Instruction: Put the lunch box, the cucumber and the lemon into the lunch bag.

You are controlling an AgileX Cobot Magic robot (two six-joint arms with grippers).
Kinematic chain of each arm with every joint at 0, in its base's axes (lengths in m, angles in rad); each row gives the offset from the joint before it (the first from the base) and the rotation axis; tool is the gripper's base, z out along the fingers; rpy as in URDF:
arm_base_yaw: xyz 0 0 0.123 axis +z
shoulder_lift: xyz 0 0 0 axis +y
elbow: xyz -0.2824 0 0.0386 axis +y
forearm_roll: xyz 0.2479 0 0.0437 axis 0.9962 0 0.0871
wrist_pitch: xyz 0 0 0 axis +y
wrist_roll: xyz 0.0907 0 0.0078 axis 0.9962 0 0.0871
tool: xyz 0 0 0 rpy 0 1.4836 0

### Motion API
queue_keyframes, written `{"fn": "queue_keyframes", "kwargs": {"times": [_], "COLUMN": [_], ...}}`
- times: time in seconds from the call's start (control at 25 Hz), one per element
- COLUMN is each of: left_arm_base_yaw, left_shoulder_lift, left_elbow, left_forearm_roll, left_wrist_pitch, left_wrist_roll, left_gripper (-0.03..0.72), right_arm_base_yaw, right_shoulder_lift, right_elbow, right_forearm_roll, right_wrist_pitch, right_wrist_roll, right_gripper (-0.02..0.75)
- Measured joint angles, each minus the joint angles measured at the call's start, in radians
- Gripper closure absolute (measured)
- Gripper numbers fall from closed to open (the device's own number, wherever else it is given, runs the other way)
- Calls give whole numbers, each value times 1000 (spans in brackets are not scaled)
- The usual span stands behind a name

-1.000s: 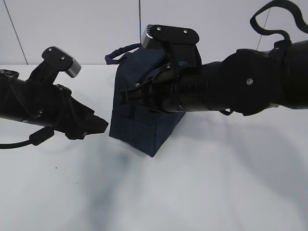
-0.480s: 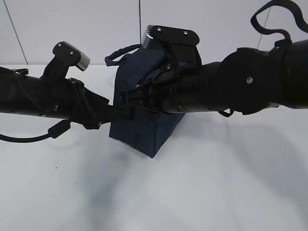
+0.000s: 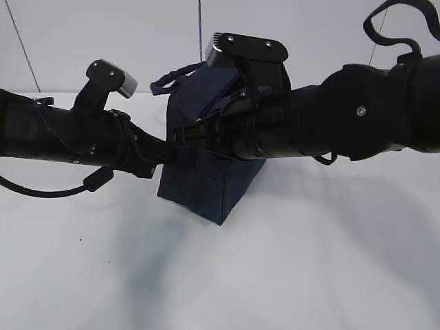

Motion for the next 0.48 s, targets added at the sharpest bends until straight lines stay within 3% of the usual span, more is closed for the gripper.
{"fn": "queue_keyframes", "kwargs": {"times": [0.12, 0.48], "left_arm_base_yaw": [-2, -2], "left_shoulder_lift": [2, 2], "left_elbow": [0, 0], "left_forearm_roll": [-2, 34], "left_wrist_pitch": [9, 33], "left_wrist_roll": [-8, -69], "left_gripper": [692, 699], "right_arm_base_yaw": [-2, -2], "right_shoulder_lift": [-1, -1], "right_elbow": [0, -22], "right_forearm_roll": [2, 14], "right_wrist_pitch": [0, 7], "right_wrist_roll": [0, 0], "right_gripper": [721, 721]}}
